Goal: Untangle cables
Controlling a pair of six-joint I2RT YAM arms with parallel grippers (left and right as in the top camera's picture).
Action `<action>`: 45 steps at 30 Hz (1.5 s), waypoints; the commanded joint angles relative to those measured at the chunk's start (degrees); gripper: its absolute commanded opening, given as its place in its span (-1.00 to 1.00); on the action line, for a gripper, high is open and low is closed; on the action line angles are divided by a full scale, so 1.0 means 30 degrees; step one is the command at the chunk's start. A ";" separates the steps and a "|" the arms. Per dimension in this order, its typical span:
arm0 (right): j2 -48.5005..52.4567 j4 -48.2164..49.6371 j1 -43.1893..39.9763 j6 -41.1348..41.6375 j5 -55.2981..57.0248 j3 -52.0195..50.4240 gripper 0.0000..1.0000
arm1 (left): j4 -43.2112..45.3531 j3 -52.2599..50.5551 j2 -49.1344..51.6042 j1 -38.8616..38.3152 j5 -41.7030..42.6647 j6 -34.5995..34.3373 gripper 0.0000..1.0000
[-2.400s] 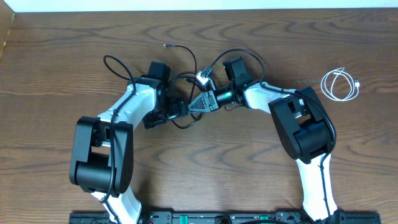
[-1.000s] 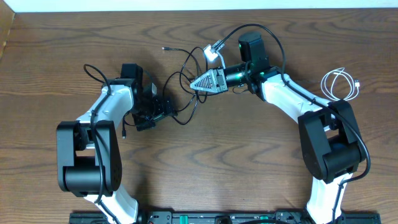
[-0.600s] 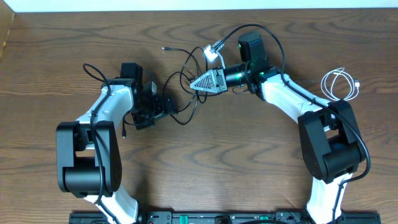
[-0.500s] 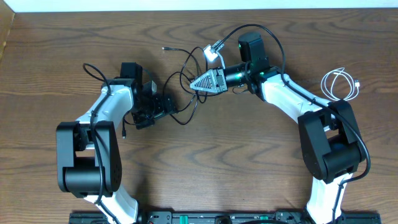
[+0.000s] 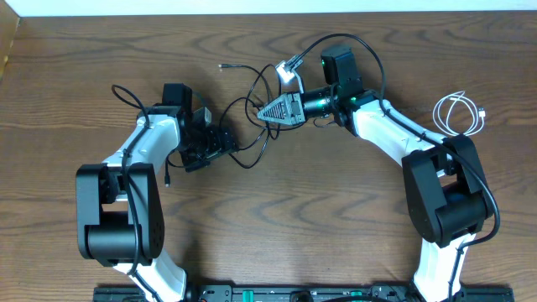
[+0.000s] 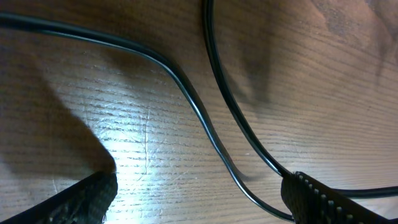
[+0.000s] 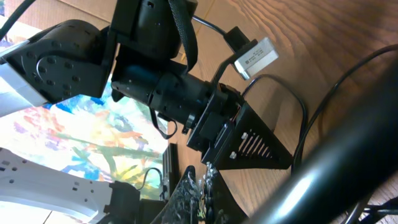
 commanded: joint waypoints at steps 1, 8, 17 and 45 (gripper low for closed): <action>0.0015 -0.0270 0.0117 0.0058 -0.0102 0.0117 -0.97 | 0.0066 -0.0160 -0.0328 0.0015 -0.0262 0.0248 0.80; 0.0015 -0.0758 0.0532 0.0044 0.0831 0.0109 -0.97 | 0.0066 -0.0175 -0.0321 0.0015 -0.1362 -0.0277 0.80; 0.0015 -0.2404 0.1333 -0.1341 0.2521 0.0109 -0.97 | 0.1122 -0.1268 -0.0313 0.0015 -0.3271 -0.2200 0.68; 0.0015 -0.7410 0.1974 -0.3461 0.5326 0.0109 -0.98 | 0.1370 -0.1785 -0.0291 0.0015 -0.3286 -0.2186 -0.85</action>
